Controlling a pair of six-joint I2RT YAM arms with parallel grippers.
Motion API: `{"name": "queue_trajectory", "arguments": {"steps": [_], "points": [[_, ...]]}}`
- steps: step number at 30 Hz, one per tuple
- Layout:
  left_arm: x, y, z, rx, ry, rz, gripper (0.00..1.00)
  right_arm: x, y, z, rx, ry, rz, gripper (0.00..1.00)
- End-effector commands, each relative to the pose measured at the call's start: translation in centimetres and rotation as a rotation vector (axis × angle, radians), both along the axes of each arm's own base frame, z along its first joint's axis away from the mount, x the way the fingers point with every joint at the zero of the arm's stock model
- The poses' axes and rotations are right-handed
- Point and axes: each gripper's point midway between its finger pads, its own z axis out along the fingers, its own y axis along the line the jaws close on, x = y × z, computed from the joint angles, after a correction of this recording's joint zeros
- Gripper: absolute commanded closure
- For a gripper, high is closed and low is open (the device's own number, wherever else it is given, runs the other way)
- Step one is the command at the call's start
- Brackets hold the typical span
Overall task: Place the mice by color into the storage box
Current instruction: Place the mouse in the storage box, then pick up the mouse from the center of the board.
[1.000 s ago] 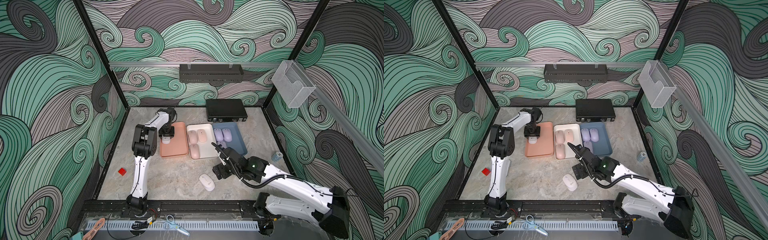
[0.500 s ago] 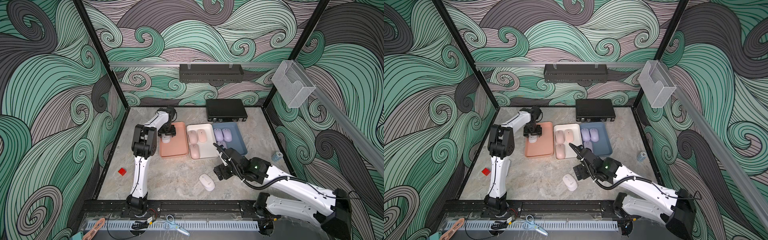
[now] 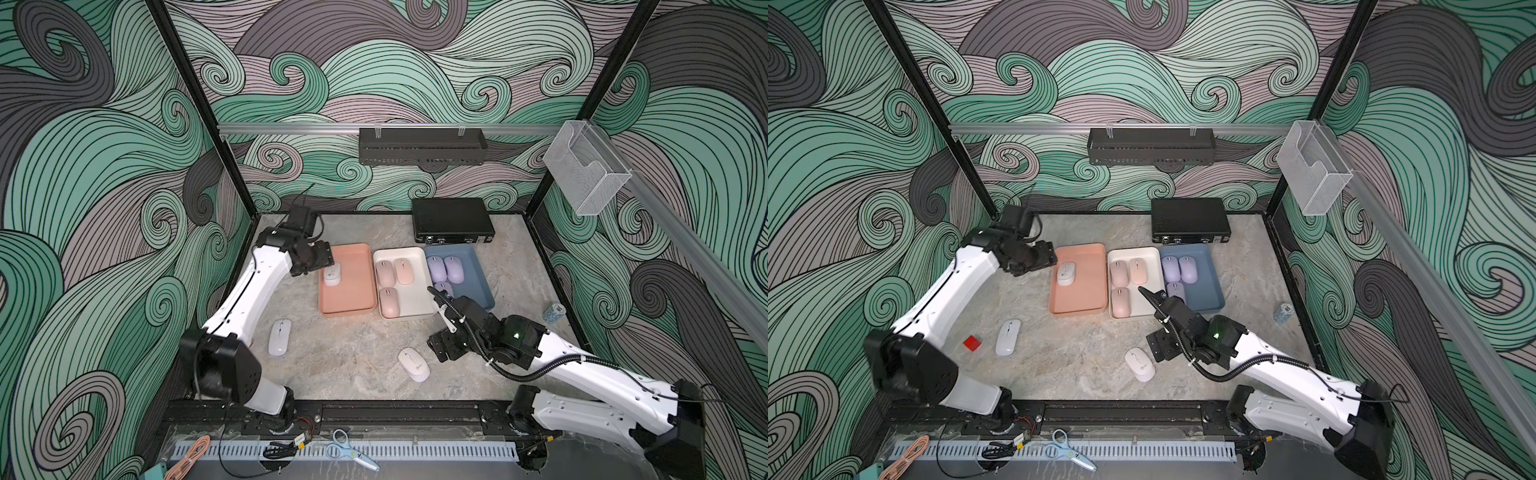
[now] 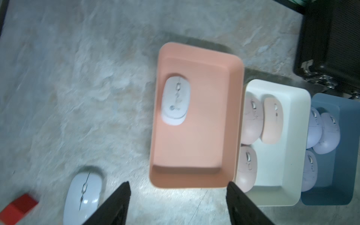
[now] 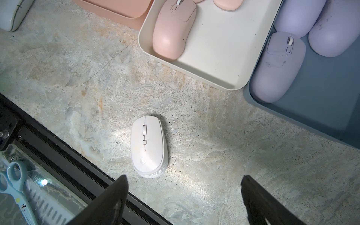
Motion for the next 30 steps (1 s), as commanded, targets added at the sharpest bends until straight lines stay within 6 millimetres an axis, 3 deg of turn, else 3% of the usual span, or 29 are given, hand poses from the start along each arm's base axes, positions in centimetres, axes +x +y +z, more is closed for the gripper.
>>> {"name": "queue_trajectory", "arguments": {"steps": [1, 3, 5, 12, 16, 20, 25, 30], "points": [[-5.7, 1.5, -4.8, -0.088, 0.076, 0.206, 0.24, -0.8, 1.0, 0.4, 0.053, 0.032, 0.028, 0.08], [-8.1, 3.1, -6.4, -0.059, 0.032, 0.285, 0.24, -1.2, 1.6, 0.2, 0.079, 0.043, 0.048, 0.07], [-9.2, 3.0, -7.3, -0.088, -0.021, 0.285, 0.24, -1.2, 1.7, -0.6, 0.055, 0.053, 0.049, 0.07], [-12.8, 6.6, -7.5, 0.071, 0.004, 0.397, 0.22, -1.6, 1.5, -2.9, -0.066, 0.079, 0.084, 0.06], [-12.2, 5.4, -7.8, -0.005, 0.012, 0.4, 0.22, -1.7, 2.1, -3.9, -0.091, 0.099, 0.09, 0.06], [-10.5, 4.3, -5.3, -0.045, -0.054, 0.317, 0.22, -1.6, 2.0, -4.6, -0.204, 0.079, 0.083, 0.12], [-10.2, 3.9, -1.7, 0.008, -0.086, 0.162, 0.21, -1.9, 3.2, -5.0, -0.214, 0.088, 0.12, 0.11], [-10.3, 2.0, -1.4, -0.063, -0.132, 0.051, 0.19, -1.8, 3.8, -6.2, -0.279, 0.123, 0.155, 0.07]]}}
